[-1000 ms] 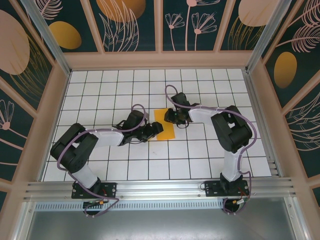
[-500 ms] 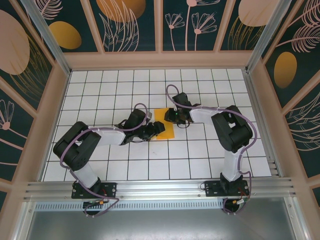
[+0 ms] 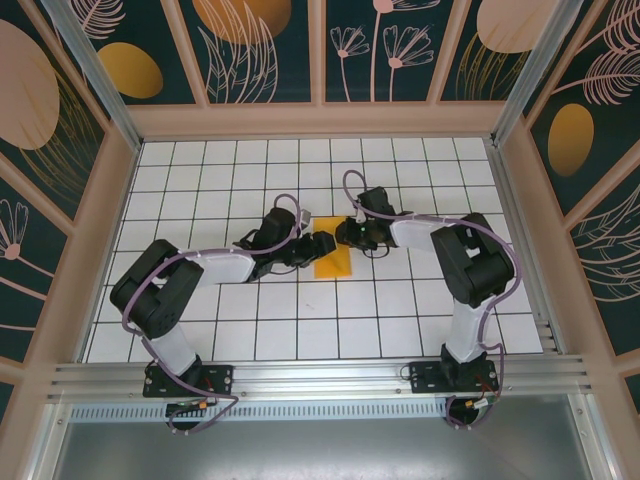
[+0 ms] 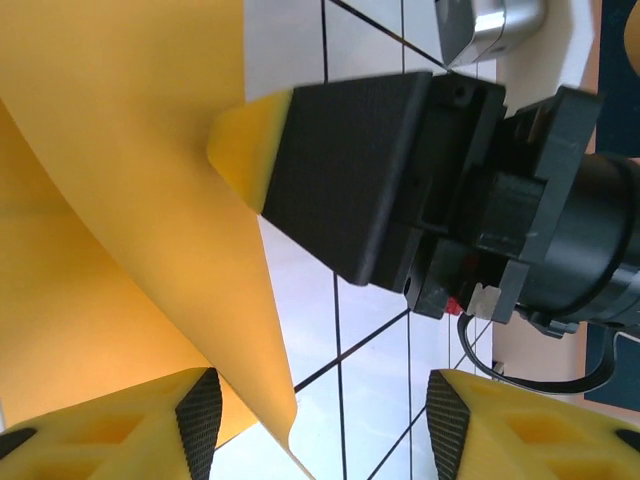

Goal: Fold a paper plane with a square sheet of paper (pick it up from the middle)

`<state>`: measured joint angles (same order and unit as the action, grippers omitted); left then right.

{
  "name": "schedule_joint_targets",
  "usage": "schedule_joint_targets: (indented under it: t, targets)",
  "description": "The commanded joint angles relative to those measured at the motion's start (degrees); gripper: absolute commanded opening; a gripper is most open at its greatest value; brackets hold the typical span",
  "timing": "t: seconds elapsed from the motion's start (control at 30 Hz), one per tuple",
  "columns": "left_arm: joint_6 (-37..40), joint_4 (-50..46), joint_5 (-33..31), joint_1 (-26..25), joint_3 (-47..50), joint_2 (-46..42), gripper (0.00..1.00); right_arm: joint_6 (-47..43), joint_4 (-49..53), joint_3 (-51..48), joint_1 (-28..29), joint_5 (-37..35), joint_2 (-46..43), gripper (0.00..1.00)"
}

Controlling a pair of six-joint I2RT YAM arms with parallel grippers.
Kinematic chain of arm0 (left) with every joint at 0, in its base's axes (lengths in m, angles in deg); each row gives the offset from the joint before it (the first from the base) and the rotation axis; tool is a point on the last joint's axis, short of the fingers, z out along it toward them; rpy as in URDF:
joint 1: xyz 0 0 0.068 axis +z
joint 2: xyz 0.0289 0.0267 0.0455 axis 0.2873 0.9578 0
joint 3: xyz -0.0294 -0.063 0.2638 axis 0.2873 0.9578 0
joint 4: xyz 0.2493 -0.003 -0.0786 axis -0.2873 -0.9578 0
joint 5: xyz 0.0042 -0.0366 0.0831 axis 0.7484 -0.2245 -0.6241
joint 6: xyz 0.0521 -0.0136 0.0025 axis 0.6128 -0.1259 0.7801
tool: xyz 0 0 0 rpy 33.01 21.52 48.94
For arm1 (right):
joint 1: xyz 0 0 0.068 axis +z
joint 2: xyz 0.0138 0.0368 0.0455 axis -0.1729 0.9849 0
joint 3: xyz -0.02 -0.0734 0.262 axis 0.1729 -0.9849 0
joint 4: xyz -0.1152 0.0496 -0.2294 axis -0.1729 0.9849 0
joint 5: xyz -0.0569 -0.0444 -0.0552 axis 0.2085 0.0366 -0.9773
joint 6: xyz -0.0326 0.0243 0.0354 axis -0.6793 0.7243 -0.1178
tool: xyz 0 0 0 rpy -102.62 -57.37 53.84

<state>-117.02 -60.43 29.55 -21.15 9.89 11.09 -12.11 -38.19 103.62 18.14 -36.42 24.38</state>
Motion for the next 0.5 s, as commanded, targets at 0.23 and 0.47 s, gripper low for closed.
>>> schedule_joint_targets:
  t: [0.23, 0.47]
  targets:
    - [-1.14, 4.70, 0.03, -0.30, -1.72, 3.84, 0.60, -1.18, -2.42, -3.43, -2.29, 9.30, -1.51, 0.31]
    - [-2.81, 7.33, 0.93, -0.29, -2.16, 5.93, 0.58, -0.12, -3.31, -4.45, -2.51, 10.09, -1.44, 0.31]
